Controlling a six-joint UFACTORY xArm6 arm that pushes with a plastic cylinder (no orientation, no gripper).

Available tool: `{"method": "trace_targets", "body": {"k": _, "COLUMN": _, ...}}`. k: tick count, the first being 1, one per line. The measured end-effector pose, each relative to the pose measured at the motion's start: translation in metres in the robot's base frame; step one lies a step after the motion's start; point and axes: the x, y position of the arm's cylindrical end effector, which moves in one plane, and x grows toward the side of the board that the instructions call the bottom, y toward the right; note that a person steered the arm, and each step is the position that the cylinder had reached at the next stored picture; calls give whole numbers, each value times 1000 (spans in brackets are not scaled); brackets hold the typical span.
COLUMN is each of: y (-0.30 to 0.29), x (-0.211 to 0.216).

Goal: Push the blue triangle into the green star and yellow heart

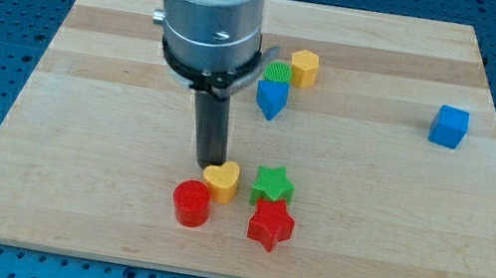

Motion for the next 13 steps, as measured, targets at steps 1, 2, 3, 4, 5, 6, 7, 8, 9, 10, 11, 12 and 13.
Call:
{"method": "trace_targets", "body": {"k": 1, "y": -13, "x": -32}}
{"method": "trace_targets", "body": {"k": 2, "y": -21, "x": -73}}
{"method": "trace_targets", "body": {"k": 3, "y": -19, "x": -117}}
{"method": "trace_targets", "body": {"k": 4, "y": 3, "x": -146}}
{"method": "trace_targets", "body": {"k": 5, "y": 37, "x": -149}}
{"method": "trace_targets", "body": {"k": 6, "y": 59, "x": -148}}
{"method": "trace_targets", "body": {"k": 7, "y": 62, "x": -140}}
{"method": "trace_targets", "body": {"k": 8, "y": 62, "x": -127}}
{"method": "trace_targets", "body": {"k": 9, "y": 60, "x": -108}}
{"method": "trace_targets", "body": {"k": 10, "y": 48, "x": -98}}
{"method": "trace_targets", "body": {"k": 11, "y": 47, "x": -86}}
{"method": "trace_targets", "body": {"k": 12, "y": 47, "x": -77}}
{"method": "trace_targets", "body": {"k": 13, "y": 47, "x": -68}}
